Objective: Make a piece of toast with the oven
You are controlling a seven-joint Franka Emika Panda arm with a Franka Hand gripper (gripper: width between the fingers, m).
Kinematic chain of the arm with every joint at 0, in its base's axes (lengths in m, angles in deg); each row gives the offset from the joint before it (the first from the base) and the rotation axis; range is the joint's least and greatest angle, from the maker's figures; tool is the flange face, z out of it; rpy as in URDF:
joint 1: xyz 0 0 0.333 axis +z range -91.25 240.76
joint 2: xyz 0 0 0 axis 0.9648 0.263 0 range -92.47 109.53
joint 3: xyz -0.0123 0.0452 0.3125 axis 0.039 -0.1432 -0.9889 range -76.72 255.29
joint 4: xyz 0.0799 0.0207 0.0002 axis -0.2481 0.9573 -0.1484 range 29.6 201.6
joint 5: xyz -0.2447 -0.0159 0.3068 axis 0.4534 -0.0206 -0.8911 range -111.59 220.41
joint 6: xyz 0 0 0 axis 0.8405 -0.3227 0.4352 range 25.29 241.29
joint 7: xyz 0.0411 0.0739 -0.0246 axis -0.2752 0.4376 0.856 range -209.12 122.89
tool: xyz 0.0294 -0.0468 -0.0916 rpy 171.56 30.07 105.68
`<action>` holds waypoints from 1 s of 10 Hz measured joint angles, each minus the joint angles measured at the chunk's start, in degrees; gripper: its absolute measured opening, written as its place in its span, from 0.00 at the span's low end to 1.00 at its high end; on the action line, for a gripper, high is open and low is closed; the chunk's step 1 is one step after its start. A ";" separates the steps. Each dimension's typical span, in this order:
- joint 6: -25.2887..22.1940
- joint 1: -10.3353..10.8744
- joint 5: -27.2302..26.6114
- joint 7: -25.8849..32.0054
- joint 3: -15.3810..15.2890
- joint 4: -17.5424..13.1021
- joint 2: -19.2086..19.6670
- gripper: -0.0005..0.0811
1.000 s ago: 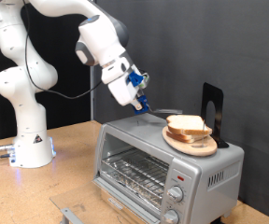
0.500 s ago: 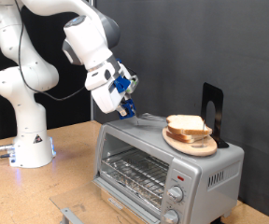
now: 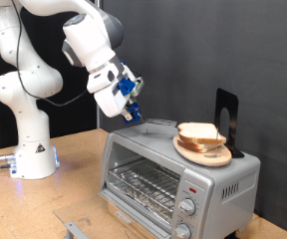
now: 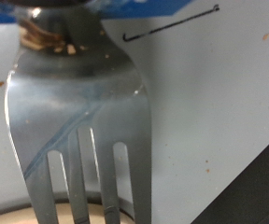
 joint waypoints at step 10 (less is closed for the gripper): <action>5.47 -1.46 -0.09 -0.30 0.03 3.63 -5.03 0.59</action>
